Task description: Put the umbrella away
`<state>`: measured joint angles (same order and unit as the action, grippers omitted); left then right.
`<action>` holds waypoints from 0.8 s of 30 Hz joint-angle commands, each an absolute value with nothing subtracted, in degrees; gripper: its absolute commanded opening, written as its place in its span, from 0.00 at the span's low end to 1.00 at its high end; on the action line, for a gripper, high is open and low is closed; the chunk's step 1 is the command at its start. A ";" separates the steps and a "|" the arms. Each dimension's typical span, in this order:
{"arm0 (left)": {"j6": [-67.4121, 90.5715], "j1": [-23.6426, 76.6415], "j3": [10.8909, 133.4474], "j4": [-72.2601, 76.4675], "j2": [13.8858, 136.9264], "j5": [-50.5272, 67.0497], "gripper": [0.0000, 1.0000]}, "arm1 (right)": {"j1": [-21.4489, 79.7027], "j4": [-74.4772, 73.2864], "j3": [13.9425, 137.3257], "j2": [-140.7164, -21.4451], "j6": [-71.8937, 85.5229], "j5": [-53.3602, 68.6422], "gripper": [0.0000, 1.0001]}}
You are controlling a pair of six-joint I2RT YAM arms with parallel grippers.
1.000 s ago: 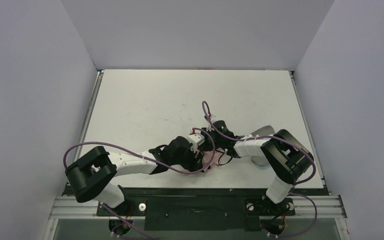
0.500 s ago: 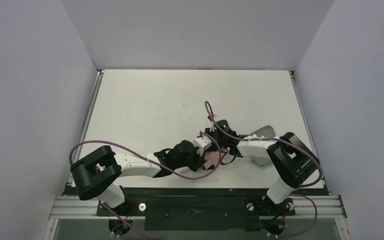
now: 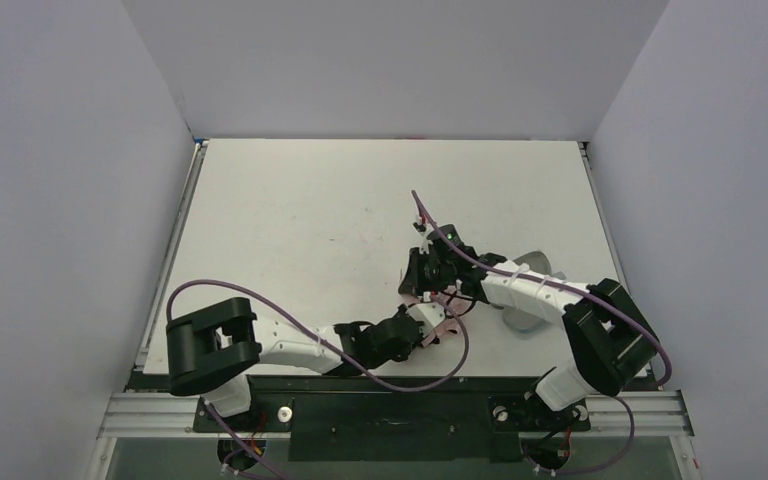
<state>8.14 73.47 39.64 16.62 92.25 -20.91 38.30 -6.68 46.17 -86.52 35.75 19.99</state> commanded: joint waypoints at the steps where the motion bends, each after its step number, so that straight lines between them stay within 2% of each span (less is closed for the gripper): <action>1: 5.90 76.88 40.91 7.58 95.30 -26.94 0.00 | 37.84 -9.18 50.72 -85.26 34.27 20.23 0.00; 16: -1.03 90.23 48.88 0.85 106.69 -49.48 0.00 | 35.25 -13.50 62.05 -92.57 34.03 16.90 0.00; 24: -3.73 92.41 49.88 1.44 110.13 -56.77 0.00 | 34.42 -9.18 58.98 -104.33 36.00 15.87 0.00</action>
<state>-2.26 90.59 49.93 6.59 107.50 -59.55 34.89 -17.74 59.79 -100.27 34.17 18.22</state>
